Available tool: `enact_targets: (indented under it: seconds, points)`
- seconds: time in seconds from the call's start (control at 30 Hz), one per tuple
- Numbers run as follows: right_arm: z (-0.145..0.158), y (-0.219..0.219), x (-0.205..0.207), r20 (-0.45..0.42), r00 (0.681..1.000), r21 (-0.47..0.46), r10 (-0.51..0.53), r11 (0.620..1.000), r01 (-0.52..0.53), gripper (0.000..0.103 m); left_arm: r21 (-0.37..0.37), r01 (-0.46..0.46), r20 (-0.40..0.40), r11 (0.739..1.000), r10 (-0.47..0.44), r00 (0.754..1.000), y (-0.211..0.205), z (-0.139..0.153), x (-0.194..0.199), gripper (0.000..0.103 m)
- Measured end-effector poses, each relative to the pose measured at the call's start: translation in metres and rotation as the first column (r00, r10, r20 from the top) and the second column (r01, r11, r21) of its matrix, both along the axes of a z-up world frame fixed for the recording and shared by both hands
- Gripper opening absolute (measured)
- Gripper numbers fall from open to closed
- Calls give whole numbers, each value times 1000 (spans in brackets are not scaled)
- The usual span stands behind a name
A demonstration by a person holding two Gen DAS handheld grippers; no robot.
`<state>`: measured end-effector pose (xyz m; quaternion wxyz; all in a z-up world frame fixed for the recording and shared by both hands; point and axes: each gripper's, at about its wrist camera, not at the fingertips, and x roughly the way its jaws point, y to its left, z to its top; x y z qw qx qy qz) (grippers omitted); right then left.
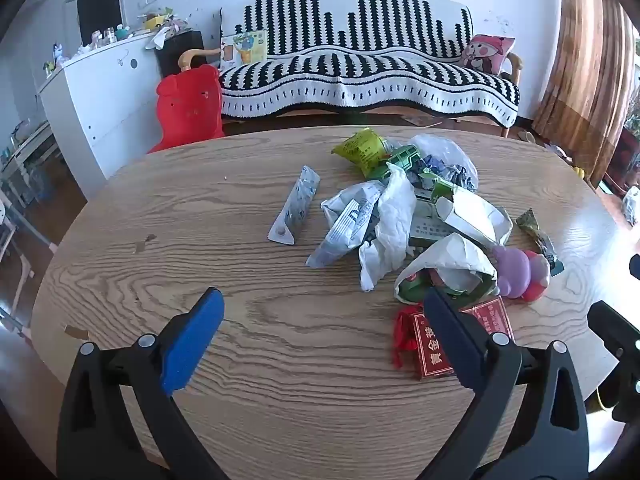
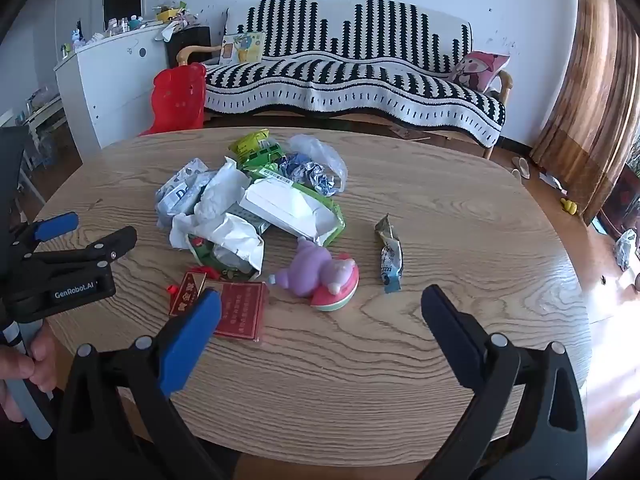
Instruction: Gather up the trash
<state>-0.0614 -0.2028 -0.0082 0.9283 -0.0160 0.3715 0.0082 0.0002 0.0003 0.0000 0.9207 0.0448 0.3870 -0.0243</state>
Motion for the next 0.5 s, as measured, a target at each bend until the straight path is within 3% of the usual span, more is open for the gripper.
enact_targets:
  seconds: [0.5]
  points:
    - [3, 1, 2, 1, 1000, 7, 4, 1000, -4, 97, 0, 0, 4, 1000, 0, 1000, 6, -6, 2, 97]
